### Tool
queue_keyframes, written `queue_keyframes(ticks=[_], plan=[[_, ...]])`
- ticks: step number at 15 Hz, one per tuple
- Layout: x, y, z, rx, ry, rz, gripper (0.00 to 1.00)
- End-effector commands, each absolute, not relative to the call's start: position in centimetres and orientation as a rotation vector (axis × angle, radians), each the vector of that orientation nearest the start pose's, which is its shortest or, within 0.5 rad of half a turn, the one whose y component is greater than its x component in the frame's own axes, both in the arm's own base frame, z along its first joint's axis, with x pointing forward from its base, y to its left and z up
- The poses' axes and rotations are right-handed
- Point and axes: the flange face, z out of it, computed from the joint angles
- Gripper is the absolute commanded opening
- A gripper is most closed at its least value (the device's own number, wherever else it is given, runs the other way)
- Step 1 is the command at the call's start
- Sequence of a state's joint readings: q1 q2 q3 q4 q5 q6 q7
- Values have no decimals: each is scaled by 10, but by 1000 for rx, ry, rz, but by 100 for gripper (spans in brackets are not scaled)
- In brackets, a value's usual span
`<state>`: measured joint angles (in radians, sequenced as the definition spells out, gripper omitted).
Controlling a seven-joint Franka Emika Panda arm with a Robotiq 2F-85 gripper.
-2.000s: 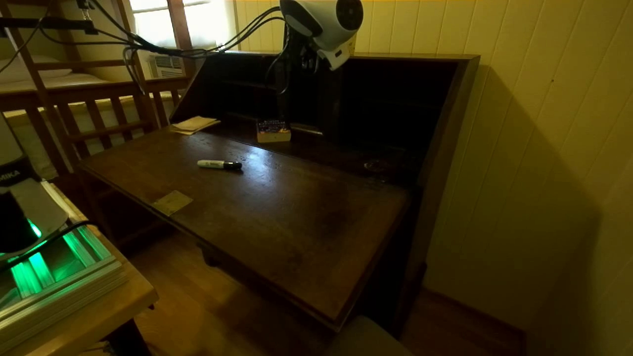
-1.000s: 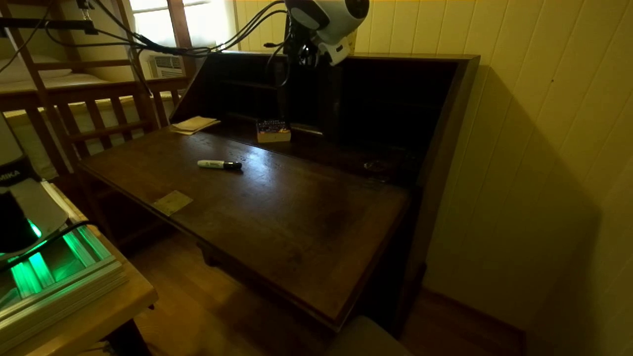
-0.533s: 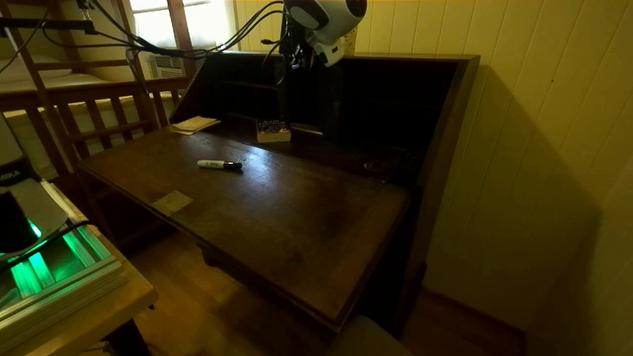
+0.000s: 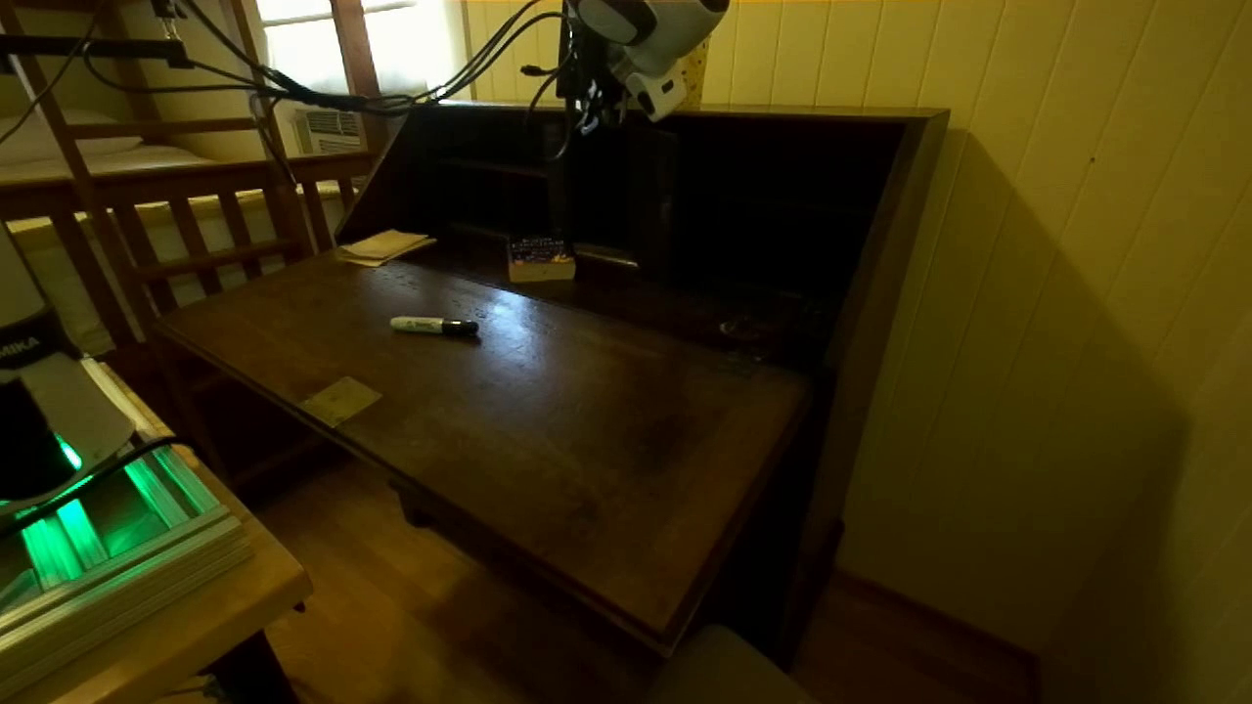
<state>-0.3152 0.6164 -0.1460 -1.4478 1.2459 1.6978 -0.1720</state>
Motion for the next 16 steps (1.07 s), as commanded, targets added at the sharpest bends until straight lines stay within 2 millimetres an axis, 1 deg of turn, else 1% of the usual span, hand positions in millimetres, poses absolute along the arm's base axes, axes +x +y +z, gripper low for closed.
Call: queue_keyframes(ticks=[1,2,3,4,6,7,8,9,10,11,12,14,15,16], plan=[[674,-213,359,-1918,704,-42,100],[674,-213,359,-1919,704,-44,95],[674,-214,360,-1920,705,-48,72],[674,-215,360,-1922,708,-58,71],[675,-217,360,-1924,714,-88,59],[675,-218,359,-1924,711,-107,58],[675,-218,361,-1925,709,-117,82],[676,-219,363,-1925,710,-134,90],[676,-221,364,-1923,711,-151,92],[676,-222,363,-1921,713,-171,98],[675,-224,362,-1920,717,-186,99],[675,-226,361,-1913,723,-214,100],[675,-227,360,-1912,725,-221,96],[674,-228,360,-1906,725,-225,75]])
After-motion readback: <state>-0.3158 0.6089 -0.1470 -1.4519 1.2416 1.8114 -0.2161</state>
